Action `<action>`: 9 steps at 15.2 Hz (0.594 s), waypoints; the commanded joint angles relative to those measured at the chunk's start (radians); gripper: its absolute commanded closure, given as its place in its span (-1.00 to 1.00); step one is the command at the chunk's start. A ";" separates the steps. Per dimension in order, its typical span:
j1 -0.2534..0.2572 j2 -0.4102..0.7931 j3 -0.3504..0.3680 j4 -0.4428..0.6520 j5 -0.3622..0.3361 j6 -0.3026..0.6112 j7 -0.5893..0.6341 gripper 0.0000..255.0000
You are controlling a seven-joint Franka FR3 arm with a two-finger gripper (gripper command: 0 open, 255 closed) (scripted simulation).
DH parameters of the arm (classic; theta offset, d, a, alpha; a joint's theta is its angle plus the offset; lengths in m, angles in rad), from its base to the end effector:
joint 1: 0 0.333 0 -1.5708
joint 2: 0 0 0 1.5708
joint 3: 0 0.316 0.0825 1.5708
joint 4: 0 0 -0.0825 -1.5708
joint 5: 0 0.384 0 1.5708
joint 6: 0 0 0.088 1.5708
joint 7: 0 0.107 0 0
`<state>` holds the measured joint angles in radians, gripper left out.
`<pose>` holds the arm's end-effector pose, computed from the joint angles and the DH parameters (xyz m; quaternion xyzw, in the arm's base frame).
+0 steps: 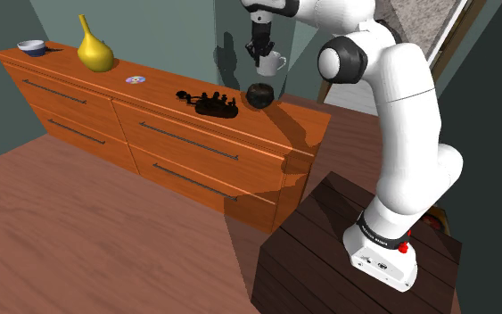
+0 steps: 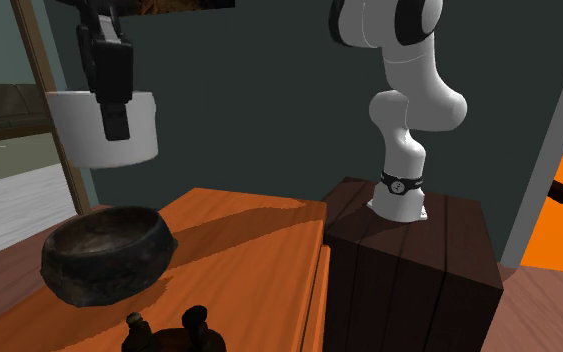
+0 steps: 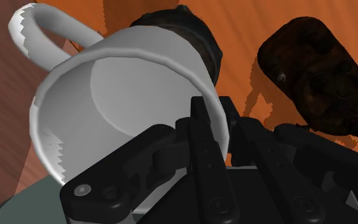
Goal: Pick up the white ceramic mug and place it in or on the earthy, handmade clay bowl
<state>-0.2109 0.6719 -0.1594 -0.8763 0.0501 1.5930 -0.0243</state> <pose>0.7016 -0.2198 0.5204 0.9875 -0.1538 0.0207 0.0286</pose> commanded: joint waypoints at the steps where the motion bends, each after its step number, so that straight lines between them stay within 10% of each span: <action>1: -0.021 0.104 0.005 0.163 0.010 -0.060 -0.006 1.00; 9: -0.001 0.029 0.002 -0.077 0.004 0.104 -0.006 1.00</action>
<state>-0.2140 0.7057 -0.1575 -0.9305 0.0543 1.6786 -0.0307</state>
